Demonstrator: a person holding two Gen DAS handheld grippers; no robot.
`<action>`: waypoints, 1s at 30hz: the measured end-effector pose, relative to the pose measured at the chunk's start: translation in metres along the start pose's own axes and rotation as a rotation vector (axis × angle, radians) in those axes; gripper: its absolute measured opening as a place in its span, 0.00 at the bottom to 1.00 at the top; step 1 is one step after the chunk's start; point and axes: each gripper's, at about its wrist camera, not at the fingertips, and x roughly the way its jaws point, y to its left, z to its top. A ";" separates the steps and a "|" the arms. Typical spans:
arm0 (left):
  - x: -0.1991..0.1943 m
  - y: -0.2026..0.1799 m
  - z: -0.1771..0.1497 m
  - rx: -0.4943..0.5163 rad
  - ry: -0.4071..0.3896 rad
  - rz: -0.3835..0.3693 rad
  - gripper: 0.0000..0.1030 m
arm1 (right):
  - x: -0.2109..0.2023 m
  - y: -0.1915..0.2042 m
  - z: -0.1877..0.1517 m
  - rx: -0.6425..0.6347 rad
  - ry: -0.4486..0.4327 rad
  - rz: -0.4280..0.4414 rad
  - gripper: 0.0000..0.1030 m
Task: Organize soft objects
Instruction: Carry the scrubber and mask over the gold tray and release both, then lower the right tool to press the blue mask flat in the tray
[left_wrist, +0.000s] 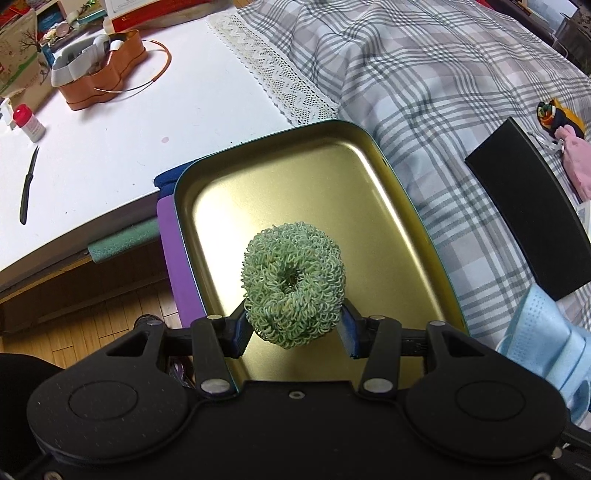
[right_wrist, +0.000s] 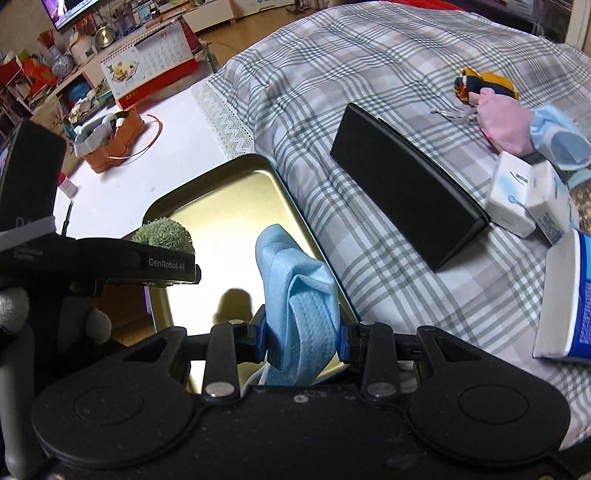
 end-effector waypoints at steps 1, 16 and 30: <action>0.001 0.000 0.000 -0.001 0.001 0.001 0.47 | 0.002 0.000 0.001 -0.005 0.002 0.000 0.33; 0.002 -0.002 0.000 0.000 -0.018 0.034 0.67 | 0.011 0.007 0.007 -0.009 0.005 0.019 0.54; 0.010 -0.002 -0.002 -0.010 0.041 -0.011 0.68 | 0.016 0.003 0.005 -0.002 0.036 -0.007 0.55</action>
